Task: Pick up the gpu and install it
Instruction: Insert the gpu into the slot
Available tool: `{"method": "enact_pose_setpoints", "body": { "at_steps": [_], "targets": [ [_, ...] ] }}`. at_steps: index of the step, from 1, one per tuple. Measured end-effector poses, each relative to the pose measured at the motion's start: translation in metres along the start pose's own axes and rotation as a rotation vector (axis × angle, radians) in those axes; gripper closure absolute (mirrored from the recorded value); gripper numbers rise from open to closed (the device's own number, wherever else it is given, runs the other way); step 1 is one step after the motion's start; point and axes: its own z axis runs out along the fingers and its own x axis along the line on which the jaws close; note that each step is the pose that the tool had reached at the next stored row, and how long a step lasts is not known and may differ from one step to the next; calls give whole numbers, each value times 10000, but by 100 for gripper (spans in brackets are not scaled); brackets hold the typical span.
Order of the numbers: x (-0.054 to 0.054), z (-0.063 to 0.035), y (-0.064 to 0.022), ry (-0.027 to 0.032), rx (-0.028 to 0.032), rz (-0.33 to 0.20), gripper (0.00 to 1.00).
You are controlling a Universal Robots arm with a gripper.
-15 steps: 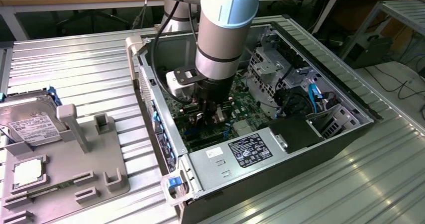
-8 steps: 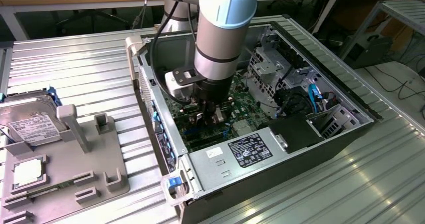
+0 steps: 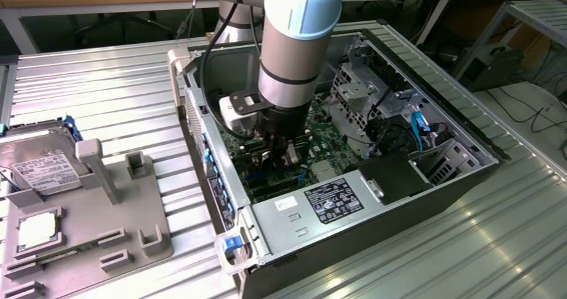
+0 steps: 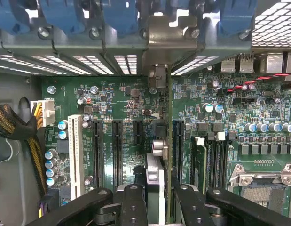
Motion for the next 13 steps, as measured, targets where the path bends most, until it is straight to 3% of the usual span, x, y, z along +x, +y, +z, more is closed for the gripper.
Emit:
{"method": "enact_pose_setpoints", "body": {
  "at_steps": [13],
  "targets": [
    [-11, 80, 47, 0, 0, -1, 72]
  ]
}}
